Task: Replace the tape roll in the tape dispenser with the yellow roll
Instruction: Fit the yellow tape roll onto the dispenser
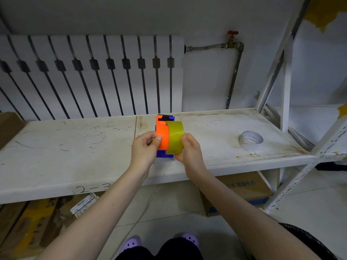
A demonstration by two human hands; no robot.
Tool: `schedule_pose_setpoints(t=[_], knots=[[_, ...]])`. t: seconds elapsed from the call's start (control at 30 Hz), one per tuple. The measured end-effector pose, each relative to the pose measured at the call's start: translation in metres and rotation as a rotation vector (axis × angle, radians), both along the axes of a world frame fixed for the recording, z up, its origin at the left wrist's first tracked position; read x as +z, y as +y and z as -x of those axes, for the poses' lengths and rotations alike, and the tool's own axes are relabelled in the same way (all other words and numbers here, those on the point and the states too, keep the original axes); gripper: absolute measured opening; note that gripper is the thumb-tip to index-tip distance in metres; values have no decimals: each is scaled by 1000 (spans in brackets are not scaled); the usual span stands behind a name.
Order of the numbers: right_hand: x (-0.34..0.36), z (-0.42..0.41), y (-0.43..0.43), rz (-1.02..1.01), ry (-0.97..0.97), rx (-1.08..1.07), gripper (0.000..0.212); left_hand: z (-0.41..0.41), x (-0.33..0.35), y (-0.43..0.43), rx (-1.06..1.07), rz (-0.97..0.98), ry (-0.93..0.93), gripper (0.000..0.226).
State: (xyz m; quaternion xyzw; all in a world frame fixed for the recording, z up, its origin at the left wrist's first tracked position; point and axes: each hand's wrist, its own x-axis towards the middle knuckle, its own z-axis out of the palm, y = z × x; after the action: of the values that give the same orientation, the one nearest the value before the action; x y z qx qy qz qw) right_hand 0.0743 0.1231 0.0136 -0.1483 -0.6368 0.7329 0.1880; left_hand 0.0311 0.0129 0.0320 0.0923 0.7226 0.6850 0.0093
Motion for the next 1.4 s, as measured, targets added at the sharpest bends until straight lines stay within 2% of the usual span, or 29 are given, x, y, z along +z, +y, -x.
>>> schedule_pose_setpoints(t=[0.07, 0.13, 0.3, 0.4, 0.6, 0.8, 0.97, 1.13, 1.27, 1.4], knots=[[-2, 0, -1, 3, 0, 7, 13, 0, -2, 0, -4, -16, -15, 10], [-4, -1, -2, -78, 0, -1, 16, 0, -3, -1, -4, -44, -38, 11], [-13, -6, 3, -665, -86, -101, 27, -5, -10, -2, -9, -108, -118, 19], [-16, -11, 6, -816, -163, -89, 34, -5, -12, -3, -15, -125, -129, 23], [-22, -15, 4, -823, -112, 8, 26, -4, -13, -2, -16, -121, -142, 28], [-23, -20, 8, -774, -57, -34, 14, -1, -12, -5, -74, -96, -170, 27], [-25, -24, 10, -804, -48, 0, 25, 3, -17, -7, -139, -31, -199, 31], [-28, -24, 13, -836, -32, 72, 26, 5, -20, -9, -201, -43, -244, 33], [-28, -25, 8, -798, -23, 119, 39, 3, -18, -10, -203, -78, -247, 32], [-26, -25, 11, -684, -34, 117, 28, 4, -15, -13, -232, -86, -236, 27]])
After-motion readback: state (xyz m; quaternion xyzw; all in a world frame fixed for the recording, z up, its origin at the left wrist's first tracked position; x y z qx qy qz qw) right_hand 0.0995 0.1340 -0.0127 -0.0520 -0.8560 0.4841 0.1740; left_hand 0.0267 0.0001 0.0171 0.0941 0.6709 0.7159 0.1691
